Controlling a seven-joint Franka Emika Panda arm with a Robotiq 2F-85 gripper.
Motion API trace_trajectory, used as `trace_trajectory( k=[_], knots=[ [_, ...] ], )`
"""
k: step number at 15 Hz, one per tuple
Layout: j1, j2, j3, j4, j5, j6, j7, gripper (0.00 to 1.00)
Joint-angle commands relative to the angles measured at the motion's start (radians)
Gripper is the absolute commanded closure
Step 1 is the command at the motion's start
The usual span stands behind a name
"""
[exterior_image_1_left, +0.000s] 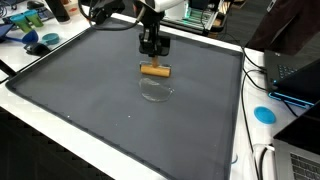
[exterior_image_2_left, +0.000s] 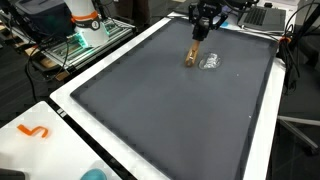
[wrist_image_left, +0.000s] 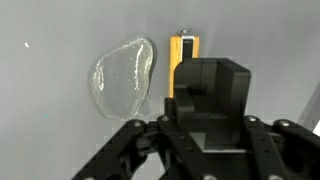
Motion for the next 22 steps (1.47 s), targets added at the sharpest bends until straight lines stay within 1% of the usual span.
trace_trajectory(
  k=[1, 7, 8, 11, 15, 22],
  knots=[
    [0.006, 0.000, -0.005, 0.002, 0.002, -0.003, -0.001, 0.52],
    [0.006, 0.000, -0.005, 0.004, 0.002, -0.002, 0.000, 0.52],
    [0.008, -0.009, -0.004, 0.006, -0.001, 0.004, -0.005, 0.77],
    [0.015, -0.037, -0.004, 0.001, -0.016, 0.021, -0.003, 0.77],
    [0.024, -0.085, -0.006, 0.005, -0.003, 0.021, 0.066, 0.77],
    [0.056, -0.129, -0.007, 0.035, -0.007, 0.000, 0.318, 0.77]
  ],
)
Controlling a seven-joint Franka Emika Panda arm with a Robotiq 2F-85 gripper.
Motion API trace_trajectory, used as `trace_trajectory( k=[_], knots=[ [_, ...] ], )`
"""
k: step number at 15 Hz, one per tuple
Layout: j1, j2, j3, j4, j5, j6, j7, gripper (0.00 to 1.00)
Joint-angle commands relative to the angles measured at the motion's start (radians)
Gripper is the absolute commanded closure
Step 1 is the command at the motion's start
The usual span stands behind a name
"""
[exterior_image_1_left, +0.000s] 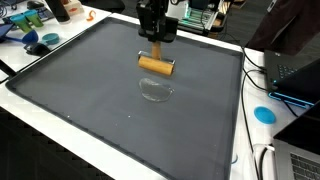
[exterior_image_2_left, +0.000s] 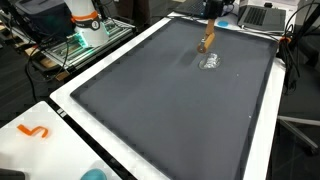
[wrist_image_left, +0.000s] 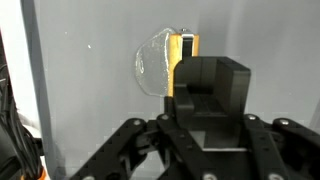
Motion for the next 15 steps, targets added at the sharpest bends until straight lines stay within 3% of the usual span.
trace_trajectory(
  k=[1, 15],
  knots=[
    [0.033, -0.025, -0.007, 0.009, -0.017, -0.011, 0.138, 0.77],
    [0.169, -0.002, 0.013, 0.056, -0.320, -0.021, 0.527, 0.77]
  ],
)
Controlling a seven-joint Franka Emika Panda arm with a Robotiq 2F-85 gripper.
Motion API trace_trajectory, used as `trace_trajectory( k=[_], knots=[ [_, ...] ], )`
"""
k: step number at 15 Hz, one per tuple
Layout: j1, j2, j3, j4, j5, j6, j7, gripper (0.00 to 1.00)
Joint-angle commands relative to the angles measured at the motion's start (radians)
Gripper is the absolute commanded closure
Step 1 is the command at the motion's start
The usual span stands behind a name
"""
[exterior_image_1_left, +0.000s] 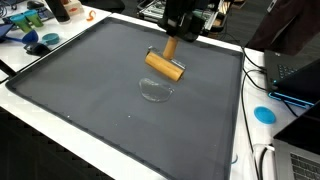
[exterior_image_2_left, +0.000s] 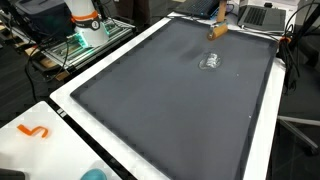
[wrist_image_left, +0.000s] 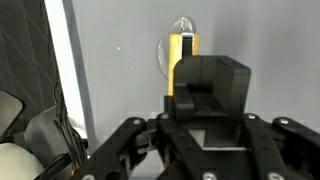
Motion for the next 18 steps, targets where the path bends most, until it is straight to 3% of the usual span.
trace_trajectory(
  k=[1, 18],
  knots=[
    [0.031, 0.007, 0.004, 0.013, -0.096, -0.021, 0.087, 0.77],
    [0.109, 0.056, 0.032, 0.003, -0.357, -0.012, 0.243, 0.77]
  ],
)
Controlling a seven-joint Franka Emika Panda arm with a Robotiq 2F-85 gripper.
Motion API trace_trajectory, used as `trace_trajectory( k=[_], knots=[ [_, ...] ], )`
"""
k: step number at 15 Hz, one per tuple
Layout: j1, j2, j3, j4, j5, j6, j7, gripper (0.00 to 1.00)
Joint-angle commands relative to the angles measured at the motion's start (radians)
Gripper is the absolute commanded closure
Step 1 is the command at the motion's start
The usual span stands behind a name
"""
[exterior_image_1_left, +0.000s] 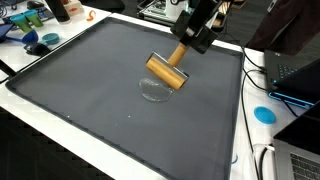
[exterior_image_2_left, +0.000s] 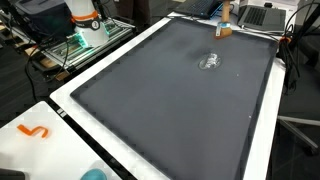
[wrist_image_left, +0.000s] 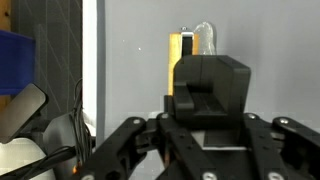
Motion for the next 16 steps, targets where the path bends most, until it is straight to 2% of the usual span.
trace_trajectory(
  k=[1, 16],
  knots=[
    [0.014, 0.009, 0.010, 0.003, -0.070, -0.011, 0.040, 0.77],
    [0.030, 0.043, 0.036, 0.001, -0.154, -0.008, 0.046, 0.77]
  ],
)
